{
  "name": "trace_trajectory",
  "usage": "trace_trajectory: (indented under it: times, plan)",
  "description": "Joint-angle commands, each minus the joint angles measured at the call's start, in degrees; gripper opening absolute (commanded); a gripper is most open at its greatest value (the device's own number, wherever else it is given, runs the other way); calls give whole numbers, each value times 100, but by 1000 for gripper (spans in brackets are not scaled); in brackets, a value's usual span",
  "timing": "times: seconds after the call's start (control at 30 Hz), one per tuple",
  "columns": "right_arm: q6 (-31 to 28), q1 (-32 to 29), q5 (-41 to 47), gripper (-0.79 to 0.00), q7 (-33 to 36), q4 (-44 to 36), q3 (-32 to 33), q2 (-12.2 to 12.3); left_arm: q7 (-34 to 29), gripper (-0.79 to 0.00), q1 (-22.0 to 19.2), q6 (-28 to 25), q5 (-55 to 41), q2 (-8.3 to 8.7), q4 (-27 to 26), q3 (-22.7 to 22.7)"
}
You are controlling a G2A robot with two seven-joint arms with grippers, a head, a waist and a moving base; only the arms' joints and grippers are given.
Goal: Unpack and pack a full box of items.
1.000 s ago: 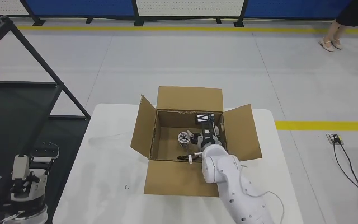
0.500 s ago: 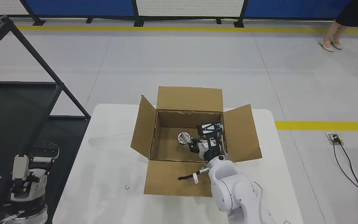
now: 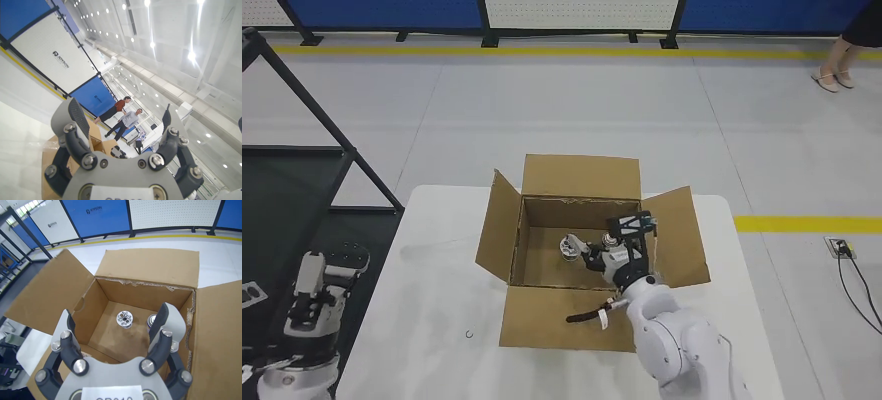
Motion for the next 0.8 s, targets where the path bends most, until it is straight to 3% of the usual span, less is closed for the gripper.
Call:
trace_trajectory:
  times: [0.0,0.2,0.4,0.6,0.77]
  plan:
    - [-23,-71,564,0,172,-325,337,16,-361,0,-202,288,267,41,-34,109]
    - [-145,-232,2501,0,901,-953,1641,95,-1069,0,-650,735,768,123,153,546]
    - [-252,-523,3857,0,1410,-1130,2932,209,-1064,0,-989,859,1209,151,480,991]
    - [-166,-625,4311,0,1968,-800,3826,353,-889,0,-1209,822,1871,165,699,1428]
    - [-117,-334,4362,0,2445,-60,4078,485,-849,0,-1343,797,2151,179,832,1668]
